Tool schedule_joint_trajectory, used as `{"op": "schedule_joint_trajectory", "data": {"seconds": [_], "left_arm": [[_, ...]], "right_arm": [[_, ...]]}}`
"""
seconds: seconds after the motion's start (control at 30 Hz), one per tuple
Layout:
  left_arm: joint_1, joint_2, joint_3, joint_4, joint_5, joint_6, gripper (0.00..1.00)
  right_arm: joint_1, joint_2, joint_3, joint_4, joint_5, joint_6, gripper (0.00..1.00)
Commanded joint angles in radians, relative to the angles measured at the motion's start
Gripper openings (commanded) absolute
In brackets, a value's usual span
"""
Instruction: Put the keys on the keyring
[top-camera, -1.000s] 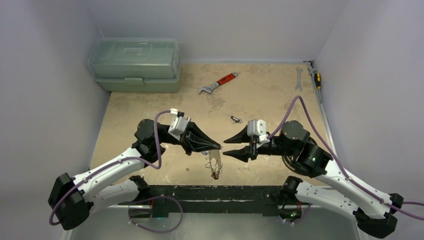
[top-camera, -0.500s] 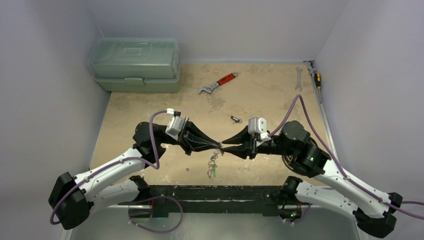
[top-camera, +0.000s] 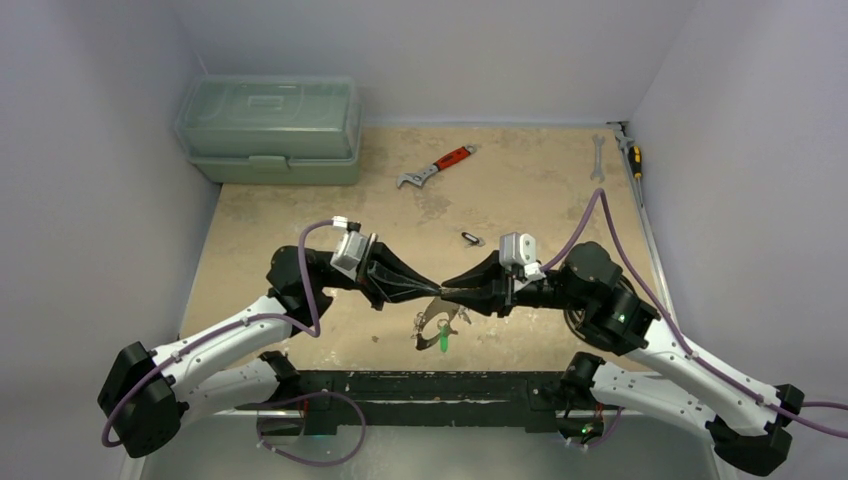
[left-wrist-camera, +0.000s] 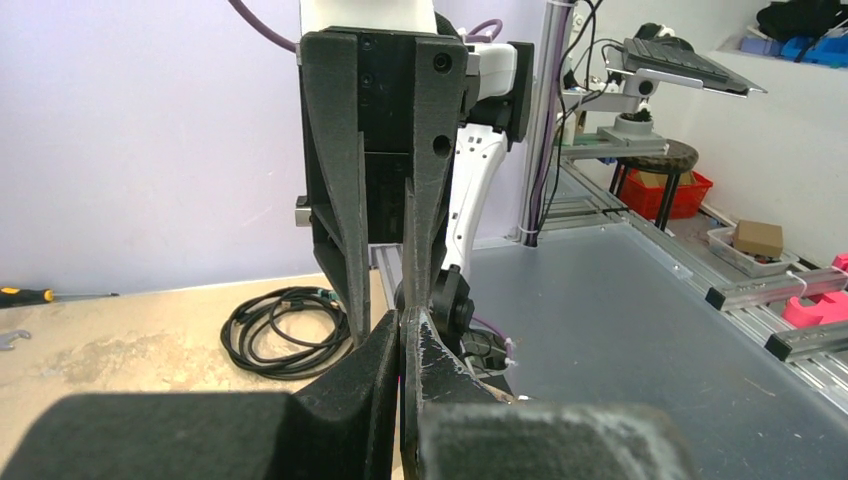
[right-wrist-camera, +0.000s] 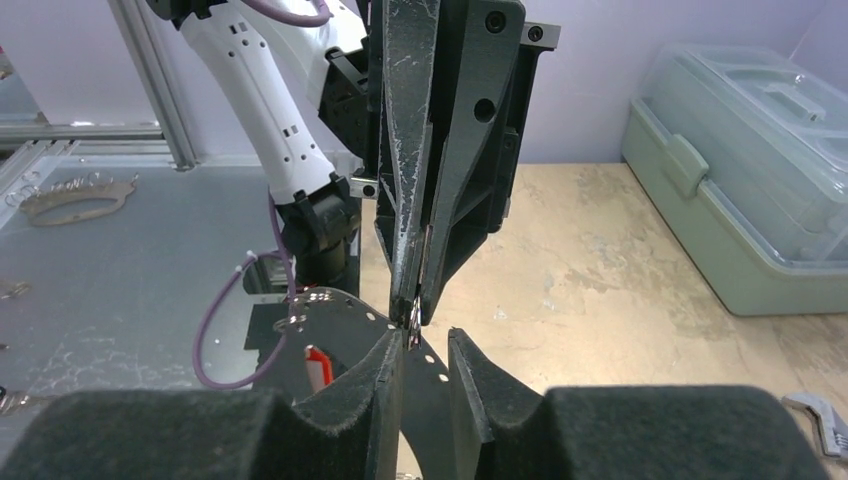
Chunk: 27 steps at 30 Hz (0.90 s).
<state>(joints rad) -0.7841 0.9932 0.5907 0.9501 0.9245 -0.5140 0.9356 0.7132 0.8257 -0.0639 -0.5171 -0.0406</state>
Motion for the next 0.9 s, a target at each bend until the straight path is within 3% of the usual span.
{"op": "schedule_joint_trajectory", "data": {"seconds": [0.0,0.43,0.63,0.87], "left_arm": [[-0.001,-0.002,-0.006,0.082,-0.039,-0.020,0.00],[0.000,0.001,-0.022,0.096,-0.064,-0.024,0.00],[-0.001,0.001,-0.025,0.089,-0.065,-0.024,0.00],[-0.001,-0.008,0.000,-0.020,-0.069,0.022,0.03]], "right_arm": [[-0.001,0.007,-0.008,0.052,-0.015,0.022,0.23],[-0.001,0.031,-0.014,0.061,-0.007,0.034,0.13],[-0.001,0.012,-0.019,0.088,-0.004,0.030,0.00],[-0.001,-0.002,-0.006,0.055,-0.009,0.008,0.00]]}}
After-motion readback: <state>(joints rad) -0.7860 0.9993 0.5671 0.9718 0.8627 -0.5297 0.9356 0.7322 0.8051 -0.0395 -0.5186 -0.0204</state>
